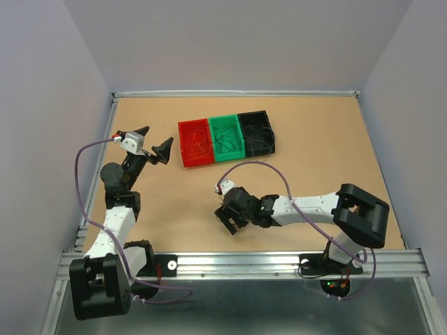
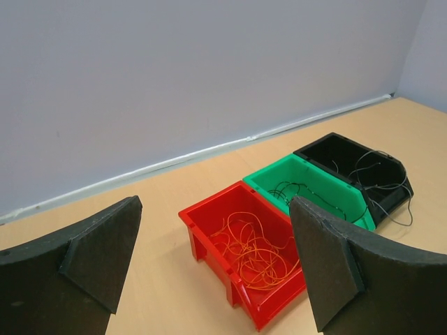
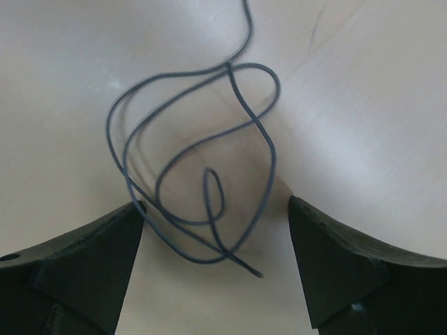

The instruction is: Untangle the cables

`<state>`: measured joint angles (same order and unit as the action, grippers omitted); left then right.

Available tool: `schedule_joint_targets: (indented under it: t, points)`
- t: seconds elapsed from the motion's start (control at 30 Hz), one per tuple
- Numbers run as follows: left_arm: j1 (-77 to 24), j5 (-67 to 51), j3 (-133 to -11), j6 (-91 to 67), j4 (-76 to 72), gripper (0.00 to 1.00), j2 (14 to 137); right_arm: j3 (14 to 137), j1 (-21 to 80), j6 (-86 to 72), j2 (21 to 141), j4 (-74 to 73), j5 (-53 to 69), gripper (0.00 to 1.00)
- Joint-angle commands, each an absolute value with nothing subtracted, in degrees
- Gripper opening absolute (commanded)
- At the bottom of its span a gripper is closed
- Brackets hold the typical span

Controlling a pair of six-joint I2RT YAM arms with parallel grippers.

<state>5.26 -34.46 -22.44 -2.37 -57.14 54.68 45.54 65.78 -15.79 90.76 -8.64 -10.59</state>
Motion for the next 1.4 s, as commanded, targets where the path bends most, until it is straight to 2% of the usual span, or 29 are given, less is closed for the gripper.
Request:
schedule_joint_targets:
  t: [0.0, 0.03, 0.07, 0.17, 0.2, 0.23, 0.27, 0.37, 0.5, 0.67, 0.8, 0.9, 1.07, 1.27, 1.37]
  points:
    - [4.9, -35.3, -24.8, -1.6, -59.8, 0.99, 54.5, 51.6, 67.1, -15.2, 95.5, -11.9, -10.7, 0.90]
    - [5.0, -35.2, -24.7, -1.6, -59.6, 0.99, 54.7, 52.1, 67.2, -14.9, 96.4, -12.0, -10.8, 0.90]
    - [5.0, -35.2, -24.8, -1.6, -59.6, 0.99, 54.6, 52.8, 67.5, -14.2, 97.5, -12.2, -10.9, 0.84]
    - [4.9, -35.2, -24.9, -1.5, -59.6, 0.99, 54.7, 54.5, 67.6, -13.5, 98.3, -12.4, -11.8, 0.60]
    - [4.9, -35.2, -24.9, -1.5, -59.5, 0.99, 54.7, 54.8, 67.7, -13.4, 98.6, -12.6, -12.4, 0.50]
    - [4.9, -35.3, -24.9, -1.4, -59.5, 0.99, 54.8, 55.2, 67.7, -13.2, 98.6, -12.5, -13.3, 0.46]
    - [4.8, -35.3, -24.9, -1.5, -59.5, 0.99, 54.8, 55.3, 67.7, -12.5, 98.0, -12.4, -13.8, 0.31]
    - [4.9, -35.3, -24.9, -1.4, -59.5, 0.99, 54.8, 54.5, 67.7, -12.4, 95.5, -11.1, -17.6, 0.00]
    - [4.8, -35.5, -24.9, -1.4, -59.5, 0.99, 54.8, 50.1, 67.7, -12.7, 88.2, -6.7, -21.2, 0.01]
    - [4.8, -36.0, -25.1, -1.3, -59.5, 0.99, 55.5, 45.1, 65.3, -15.4, 76.6, -1.4, -37.0, 0.01]
    - [4.7, -35.9, -25.1, -1.3, -59.5, 0.99, 55.7, 43.2, 57.9, -14.4, 69.9, 4.1, -38.8, 0.01]
    - [4.5, -35.9, -25.1, -1.1, -59.5, 0.99, 56.2, 44.9, 49.2, -12.1, 68.6, 7.1, -31.7, 0.00]
    - [4.4, -35.8, -25.5, -0.7, -59.5, 0.99, 57.2, 53.6, 41.0, -9.0, 76.4, 7.6, -26.2, 0.01]
    - [4.0, -35.5, -25.4, -0.3, -59.2, 0.99, 57.0, 67.1, 28.7, -9.2, 93.1, 8.2, -14.9, 0.01]
    - [3.8, -35.5, -25.3, -0.4, -59.1, 0.99, 57.3, 76.0, 27.1, -8.8, 101.9, 8.2, -14.1, 0.01]
